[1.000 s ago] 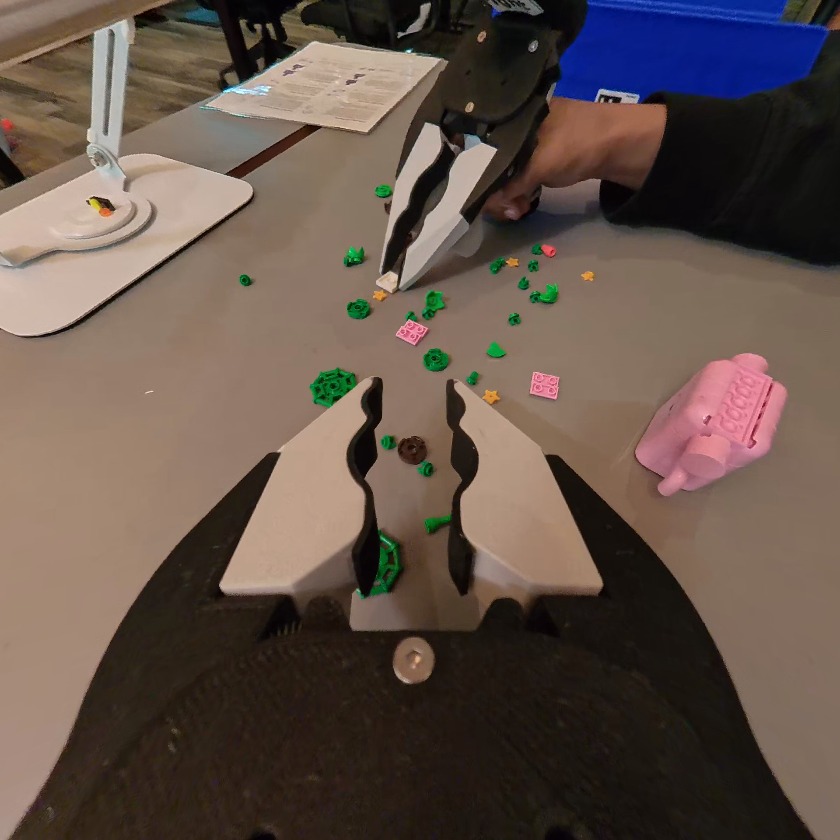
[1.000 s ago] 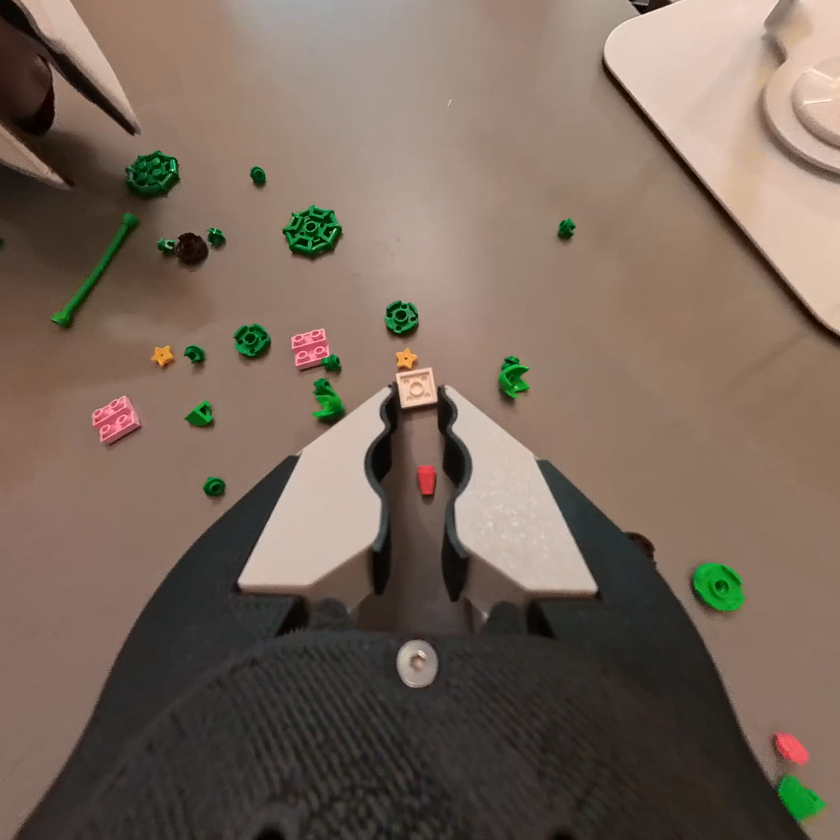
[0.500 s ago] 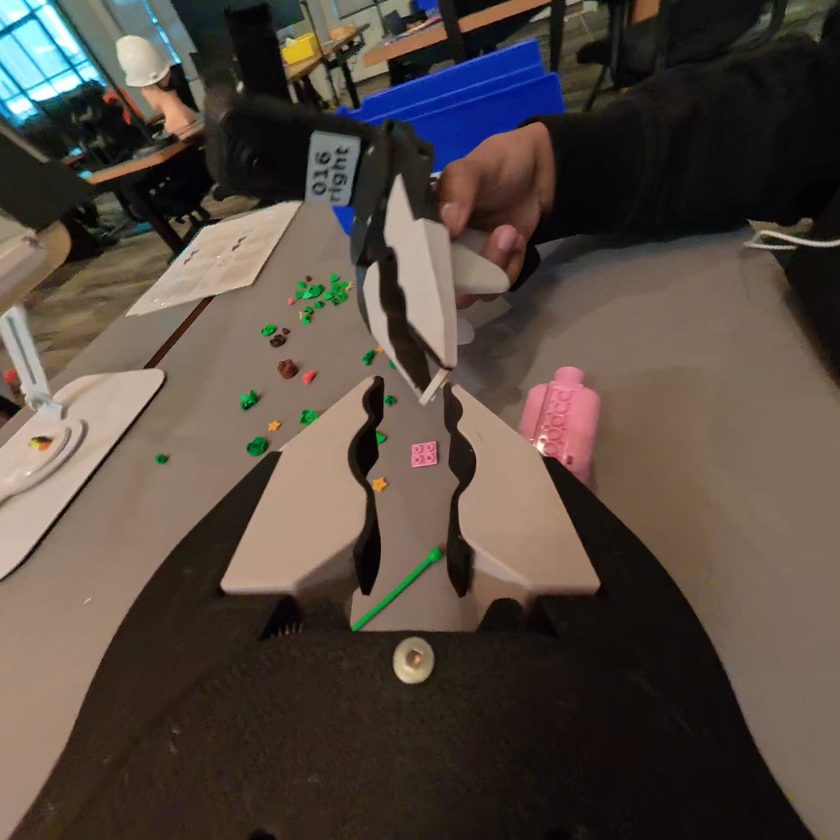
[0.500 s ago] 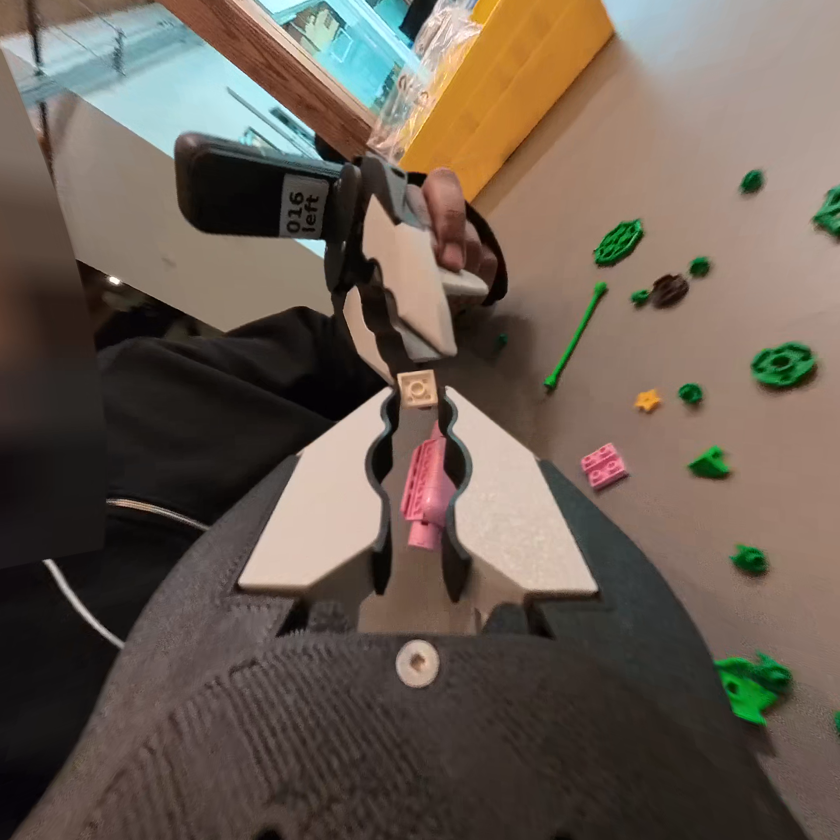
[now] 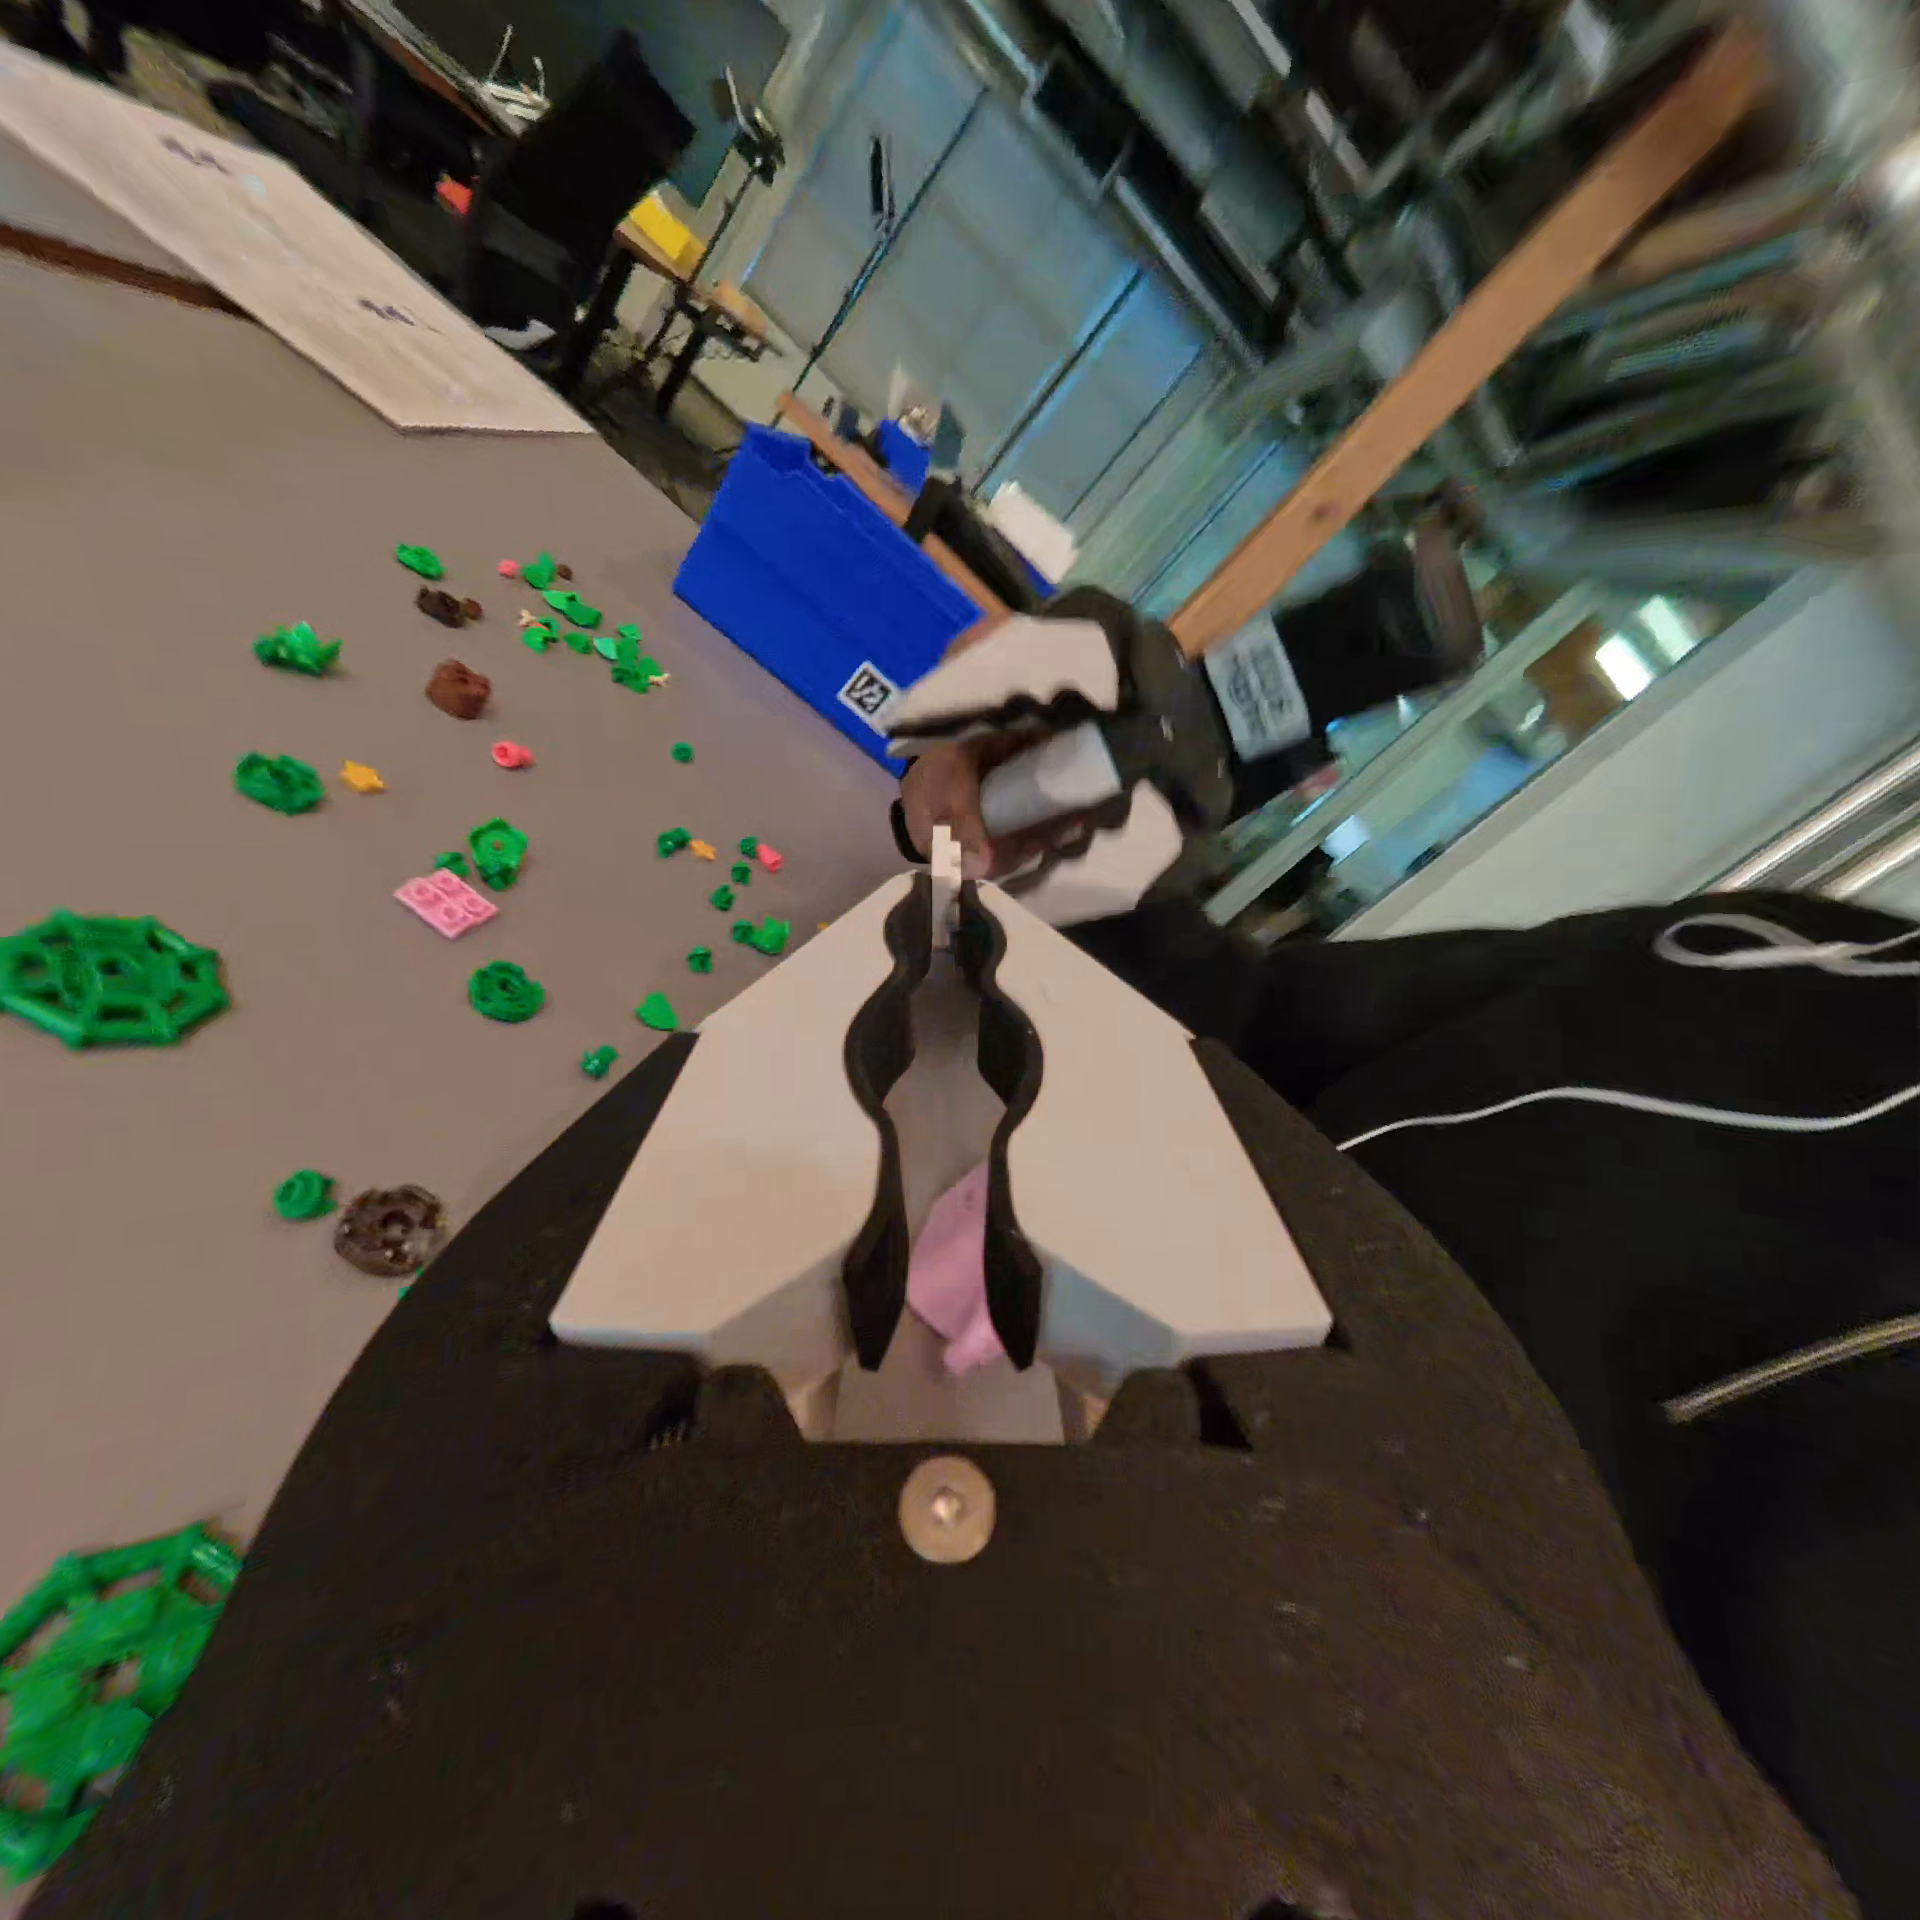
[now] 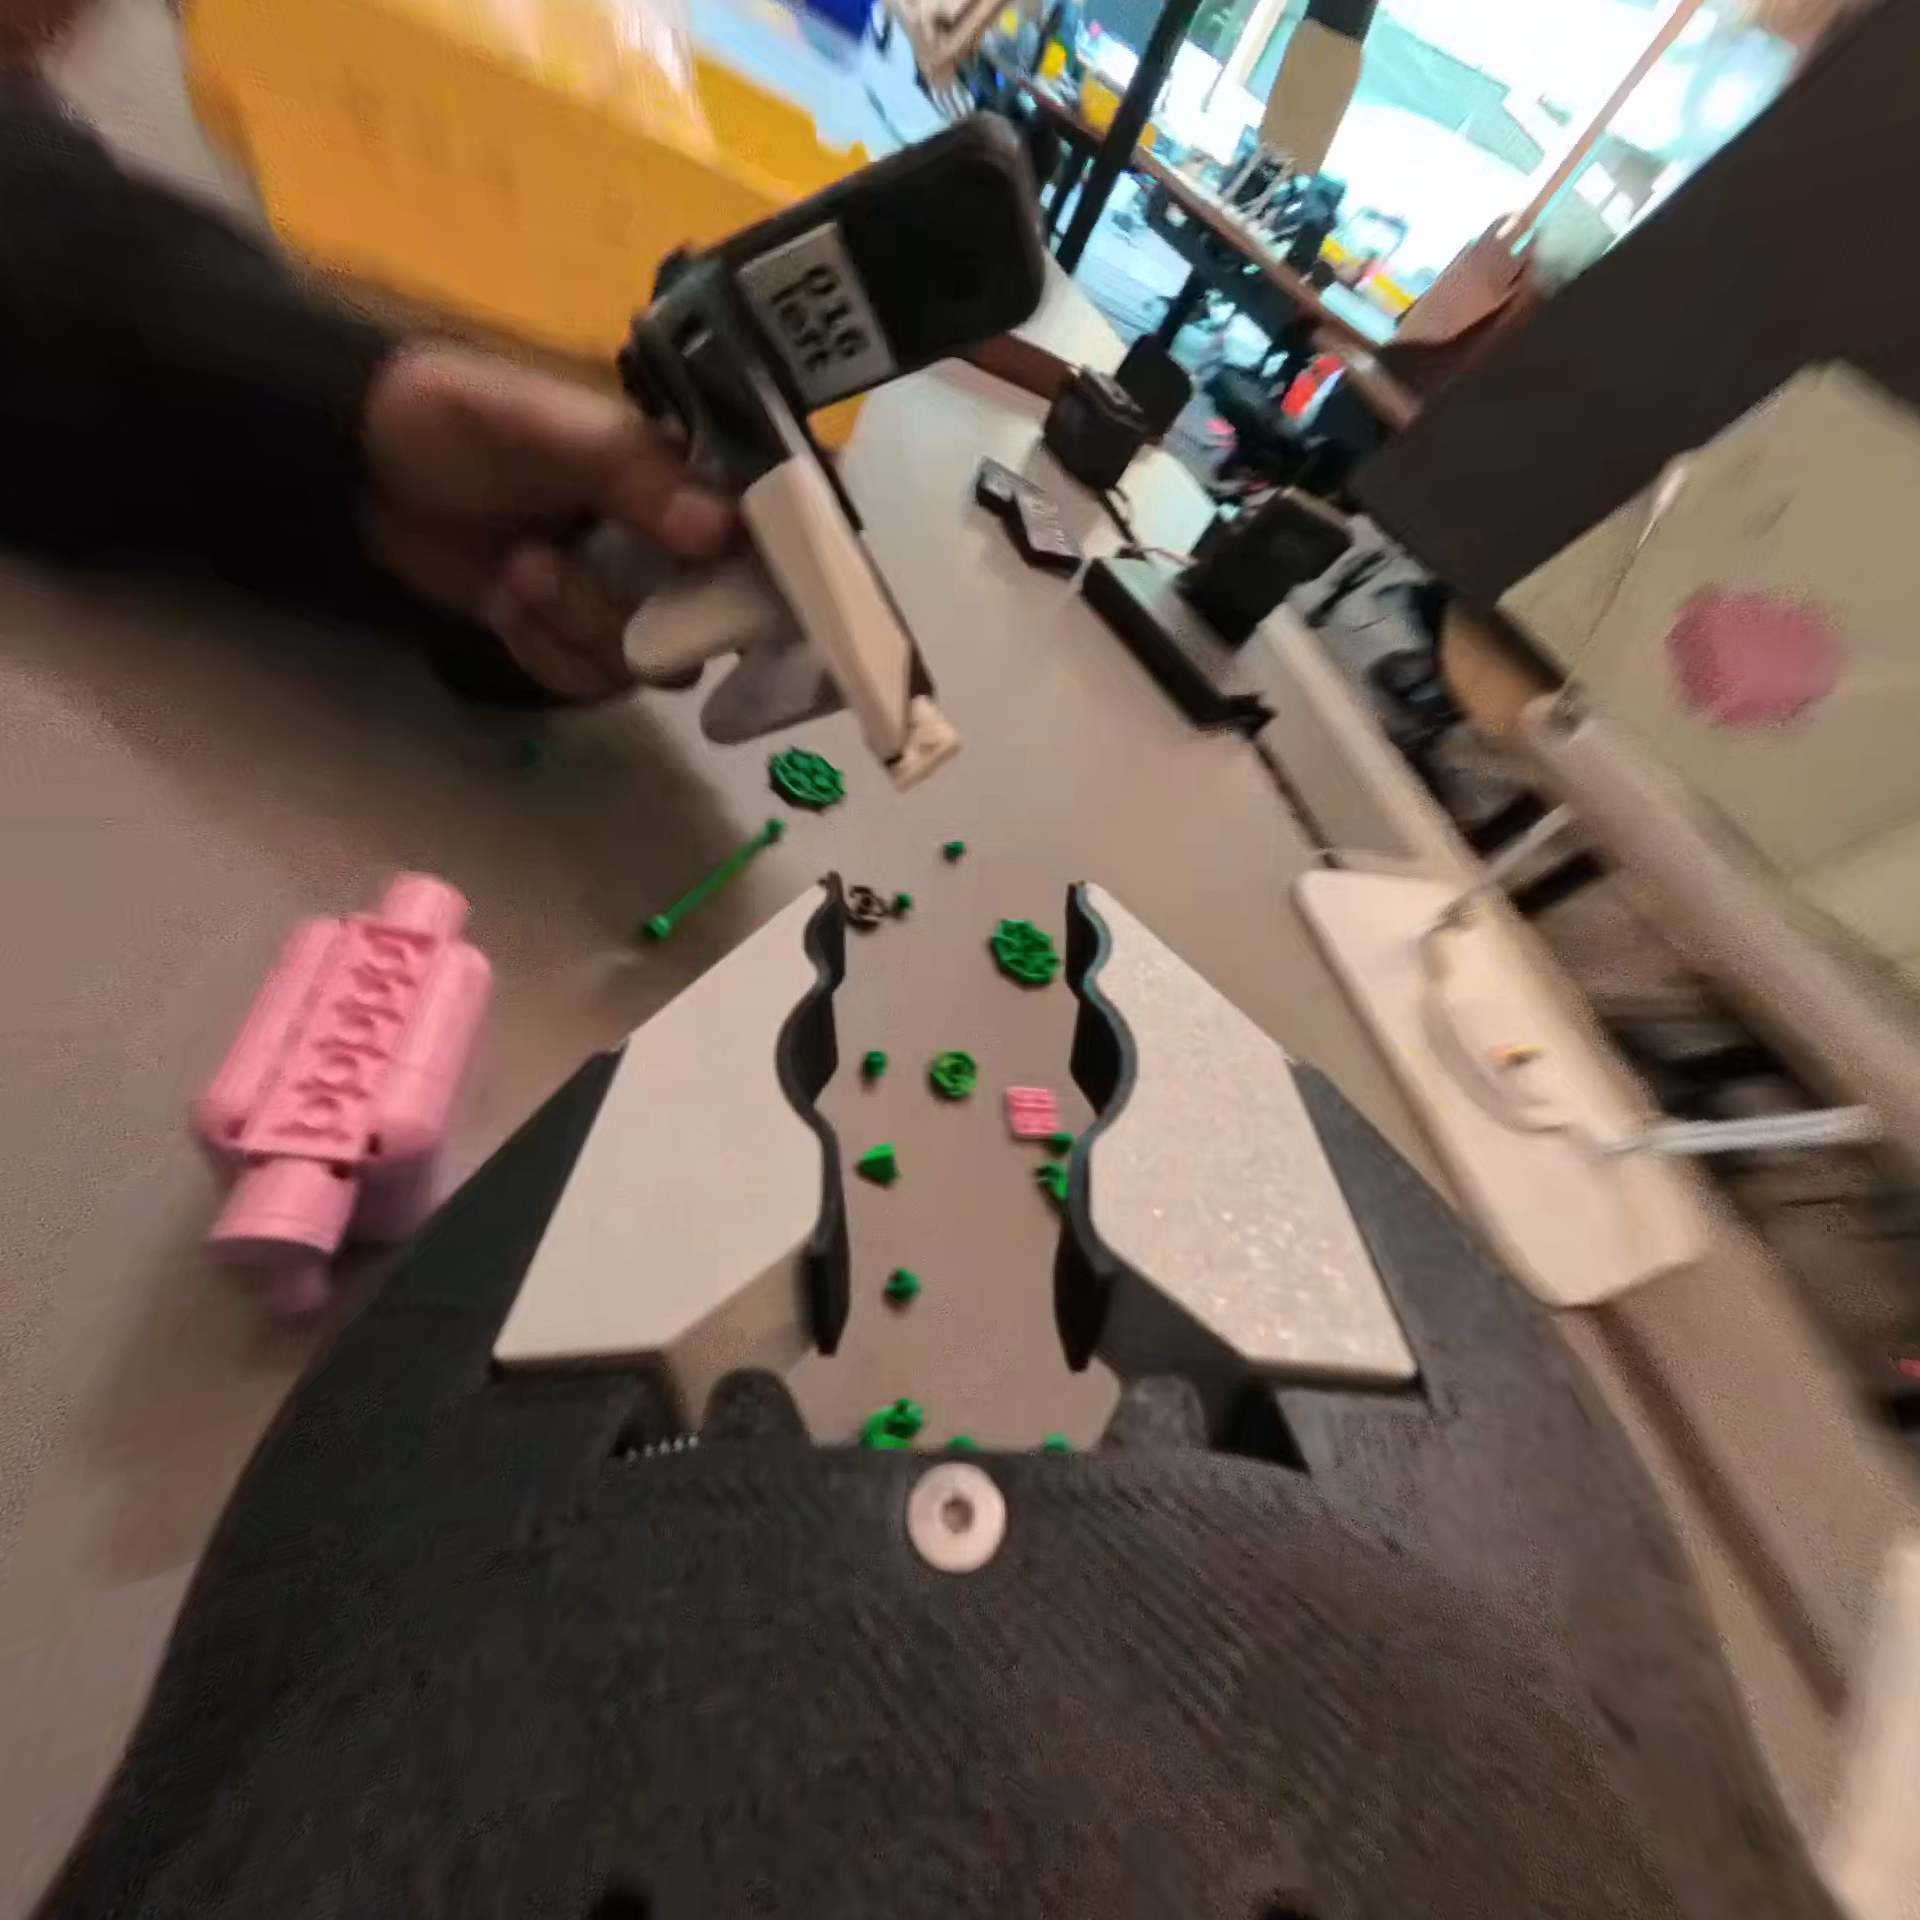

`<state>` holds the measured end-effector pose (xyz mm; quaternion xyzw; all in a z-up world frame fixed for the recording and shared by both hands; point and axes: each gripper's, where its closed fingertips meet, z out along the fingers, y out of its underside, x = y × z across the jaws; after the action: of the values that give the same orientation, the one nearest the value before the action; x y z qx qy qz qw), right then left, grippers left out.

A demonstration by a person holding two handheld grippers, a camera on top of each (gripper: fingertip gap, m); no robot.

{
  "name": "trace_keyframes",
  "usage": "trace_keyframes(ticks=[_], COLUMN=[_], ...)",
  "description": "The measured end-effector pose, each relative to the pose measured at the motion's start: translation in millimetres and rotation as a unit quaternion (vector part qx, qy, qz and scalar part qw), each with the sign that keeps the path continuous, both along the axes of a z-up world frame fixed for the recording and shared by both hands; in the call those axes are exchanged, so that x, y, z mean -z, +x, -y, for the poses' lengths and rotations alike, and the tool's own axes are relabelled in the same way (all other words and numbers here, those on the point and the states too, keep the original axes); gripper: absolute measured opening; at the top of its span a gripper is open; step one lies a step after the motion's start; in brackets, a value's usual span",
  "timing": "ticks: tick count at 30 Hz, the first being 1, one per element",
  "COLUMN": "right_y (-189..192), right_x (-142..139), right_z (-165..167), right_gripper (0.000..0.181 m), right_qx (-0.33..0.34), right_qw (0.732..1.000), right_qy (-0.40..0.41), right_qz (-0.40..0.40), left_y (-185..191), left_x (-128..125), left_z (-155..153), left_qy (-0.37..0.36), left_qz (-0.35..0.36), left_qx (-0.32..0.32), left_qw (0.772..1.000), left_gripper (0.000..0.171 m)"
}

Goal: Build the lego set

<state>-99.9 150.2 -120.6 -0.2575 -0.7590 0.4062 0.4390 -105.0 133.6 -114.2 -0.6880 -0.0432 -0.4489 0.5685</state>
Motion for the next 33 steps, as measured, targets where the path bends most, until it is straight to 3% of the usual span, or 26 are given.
trace_keyframes(ticks=[2, 5, 13, 17, 19, 20, 25, 30, 33], right_y=[-0.6, 0.9, 7.9, 9.0, 8.1, 9.5, 27.5, 24.6, 23.5], right_x=[5.8, 16.2, 15.1, 17.8, 20.9, 26.8, 71.3, 85.1, 87.1], right_z=[12.2, 28.4, 29.3, 26.1, 14.2, 7.8, -0.3, -1.0, -3.0], right_gripper=[0.041, 0.041, 0.015, 0.015, 0.015, 0.015, 0.015, 0.015, 0.015], right_qx=[0.009, -0.008, -0.035, -0.036, -0.025, -0.026, -0.072, -0.075, -0.071], right_qw=[0.995, 0.990, 0.991, 0.988, 0.990, 0.992, 0.966, 0.955, 0.954], right_qy=[0.091, 0.130, 0.120, 0.143, 0.137, 0.122, -0.012, -0.059, -0.059], right_qz=[-0.042, -0.043, -0.041, -0.035, -0.001, 0.037, 0.248, 0.281, 0.285], left_y=[-1.7, 9.4, 29.7, 29.9, 24.2, 22.9, 31.2, 30.6, 29.6], left_x=[3.9, 11.0, 20.8, 24.3, 36.1, 44.9, 77.3, 106.1, 107.1], left_z=[0.1, 0.6, 3.9, 3.9, 0.0, -0.6, -0.3, -4.4, -9.3], left_qy=[-0.017, -0.038, -0.065, -0.069, -0.084, -0.095, -0.132, -0.174, -0.170], left_qz=[0.033, 0.030, 0.019, 0.015, -0.036, -0.079, -0.292, -0.432, -0.451], left_qx=[0.011, 0.041, 0.095, 0.100, 0.074, 0.067, 0.063, 0.056, 0.049], left_qw=[0.999, 0.998, 0.993, 0.992, 0.993, 0.990, 0.945, 0.883, 0.875], left_gripper=[0.000, 0.000, 0.000, 0.004, 0.028, 0.032, 0.032, 0.033, 0.033])
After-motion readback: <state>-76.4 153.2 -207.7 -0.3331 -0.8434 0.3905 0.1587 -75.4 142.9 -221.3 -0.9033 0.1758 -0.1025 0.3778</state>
